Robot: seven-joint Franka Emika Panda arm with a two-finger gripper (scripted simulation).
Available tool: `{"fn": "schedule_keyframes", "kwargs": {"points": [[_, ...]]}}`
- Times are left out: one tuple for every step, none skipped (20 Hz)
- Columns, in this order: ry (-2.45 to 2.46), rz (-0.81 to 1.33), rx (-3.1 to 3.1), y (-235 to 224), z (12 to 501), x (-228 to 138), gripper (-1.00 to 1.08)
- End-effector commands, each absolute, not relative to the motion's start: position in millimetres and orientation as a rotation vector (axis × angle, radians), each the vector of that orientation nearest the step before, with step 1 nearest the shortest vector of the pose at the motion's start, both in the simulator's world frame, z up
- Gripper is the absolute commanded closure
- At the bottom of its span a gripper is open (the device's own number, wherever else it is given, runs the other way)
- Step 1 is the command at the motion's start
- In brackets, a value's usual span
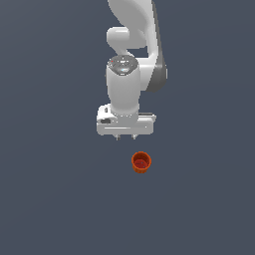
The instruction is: Pick up the object and move it to a goal position.
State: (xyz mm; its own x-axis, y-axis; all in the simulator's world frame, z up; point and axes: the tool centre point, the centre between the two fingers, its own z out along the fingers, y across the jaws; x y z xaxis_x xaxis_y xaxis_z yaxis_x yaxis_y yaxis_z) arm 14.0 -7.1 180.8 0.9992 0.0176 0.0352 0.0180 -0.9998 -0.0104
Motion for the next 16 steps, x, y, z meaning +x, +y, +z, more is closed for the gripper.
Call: {"fn": "schedule_keyframes", "kwargs": {"points": [[-0.044,-0.059,-3.128,-6,179,15,-0.20],[-0.055,-0.062,-3.126,-6,178,16,-0.20],[-0.067,-0.065,-3.124,-6,177,17,-0.20],[-0.080,-0.069,-3.121,-5,175,18,-0.20],[-0.095,-0.073,-3.119,-5,174,19,-0.20],[-0.112,-0.078,-3.116,-4,172,20,-0.20],[-0.130,-0.083,-3.112,-3,170,22,-0.20],[-0.151,-0.089,-3.108,-3,168,23,-0.20],[-0.173,-0.096,-3.103,-2,166,25,-0.20],[-0.196,-0.103,-3.098,-1,163,26,-0.20],[-0.221,-0.111,-3.092,0,161,28,-0.20],[-0.248,-0.119,-3.086,1,158,30,-0.20],[-0.277,-0.129,-3.079,2,155,32,-0.20],[-0.306,-0.139,-3.071,3,152,34,-0.20],[-0.338,-0.150,-3.063,4,148,37,-0.20],[-0.370,-0.162,-3.054,5,145,39,-0.20]]}}
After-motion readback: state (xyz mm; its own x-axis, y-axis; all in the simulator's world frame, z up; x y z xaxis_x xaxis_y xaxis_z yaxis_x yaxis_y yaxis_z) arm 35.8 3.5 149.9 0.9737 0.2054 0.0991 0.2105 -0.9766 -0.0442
